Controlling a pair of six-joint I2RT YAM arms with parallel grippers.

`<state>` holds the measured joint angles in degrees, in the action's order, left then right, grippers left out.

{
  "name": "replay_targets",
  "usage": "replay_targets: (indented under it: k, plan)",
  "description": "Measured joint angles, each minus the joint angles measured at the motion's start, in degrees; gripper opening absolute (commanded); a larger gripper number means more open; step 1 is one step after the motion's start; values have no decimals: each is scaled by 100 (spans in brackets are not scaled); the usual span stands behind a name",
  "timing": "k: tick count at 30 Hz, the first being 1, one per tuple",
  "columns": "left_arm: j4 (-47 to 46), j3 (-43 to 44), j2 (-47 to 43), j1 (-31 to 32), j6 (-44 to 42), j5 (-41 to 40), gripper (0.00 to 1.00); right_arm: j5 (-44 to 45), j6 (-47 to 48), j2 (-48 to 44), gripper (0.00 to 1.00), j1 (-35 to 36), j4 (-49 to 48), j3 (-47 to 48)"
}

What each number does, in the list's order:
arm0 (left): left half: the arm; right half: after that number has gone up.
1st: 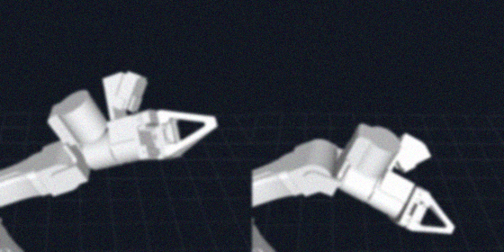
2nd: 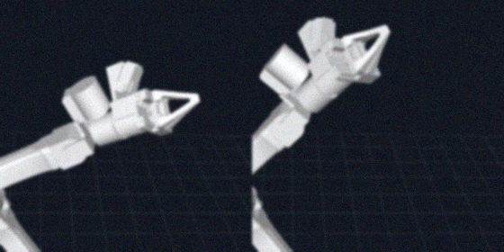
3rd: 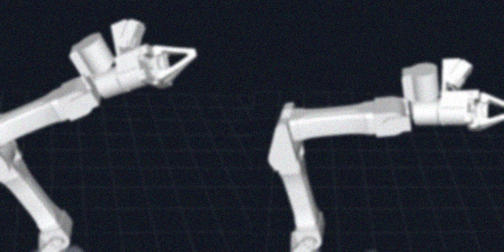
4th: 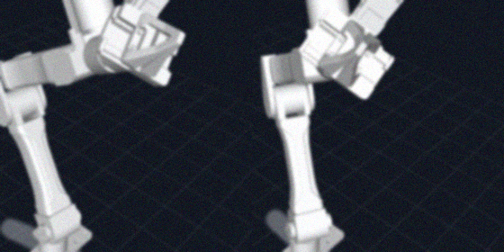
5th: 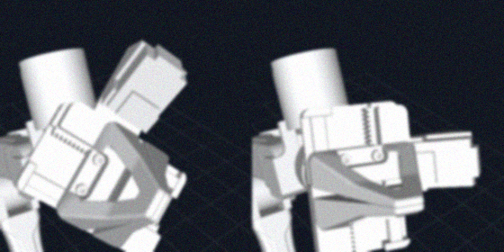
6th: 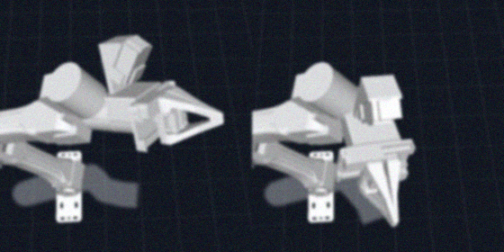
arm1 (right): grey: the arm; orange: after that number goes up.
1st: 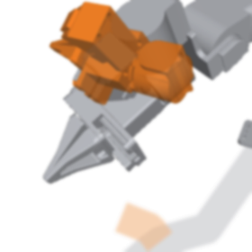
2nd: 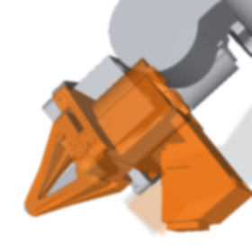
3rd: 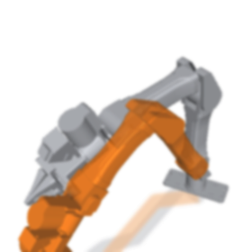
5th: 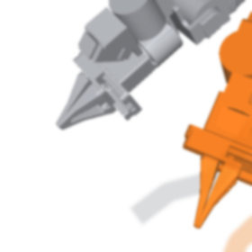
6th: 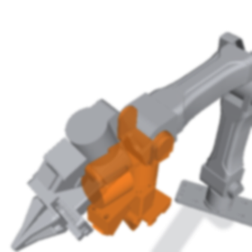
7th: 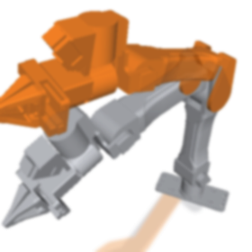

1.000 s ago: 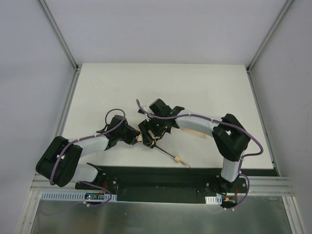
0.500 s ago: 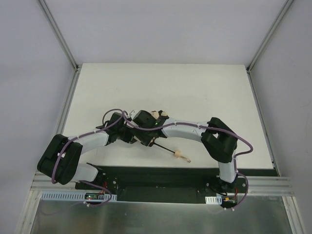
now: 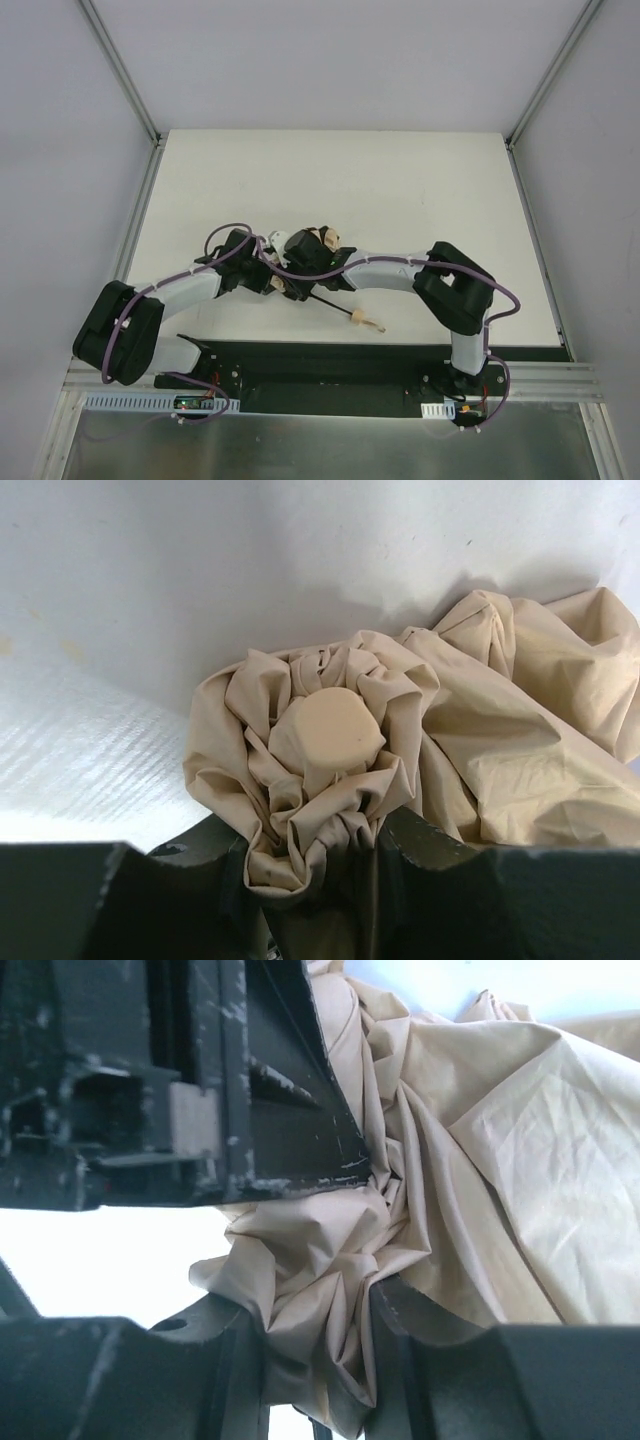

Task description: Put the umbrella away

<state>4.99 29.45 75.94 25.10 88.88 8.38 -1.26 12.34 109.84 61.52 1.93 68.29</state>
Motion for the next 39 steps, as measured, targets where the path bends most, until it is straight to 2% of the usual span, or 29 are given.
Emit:
replay_targets:
  k: [1,3,5,9,13,19,22,28,31,32,33,37,39]
  plan:
    - [-2,-26,-48,-9,-28,-17,46,-199,0,0,0,-61,-109,-52]
    - [-33,-157,-221,-50,-92,-61,68,-673,-11,13,0,-210,-337,-151]
    - [4,-376,-625,-142,-190,-50,99,-1132,-31,48,0,-380,-538,-238]
    - [-20,-837,-1513,-363,-269,11,99,-2232,-264,199,0,-804,-782,-269]
    - [-332,-1211,-1899,-457,-251,105,99,-3416,-592,503,0,-1224,-946,-144]
    - [-1176,-1300,-1403,-459,-238,382,99,-4712,-1241,992,0,-1633,-1073,138]
    - [-1526,-1141,-870,-459,-282,573,88,-5209,-1598,1220,0,-1753,-1163,258]
    - [-1759,-1086,-485,-459,-575,581,51,-5974,-2009,1530,0,-1895,-1257,369]
    - [-1749,-964,-208,-459,-876,568,11,-6063,-2048,1554,0,-1928,-1237,382]
    - [-1740,-960,-142,-461,-927,595,3,-6065,-2041,1554,6,-1941,-1154,409]
    - [-1746,-957,-107,-461,-940,614,0,-6050,-2024,1554,14,-1954,-1014,444]
    - [-1786,-940,-90,-459,-953,638,0,-5654,-1939,1340,41,-1915,-437,520]
    - [-1740,-925,-111,-459,-986,636,0,-5246,-1825,1080,50,-1834,-166,490]
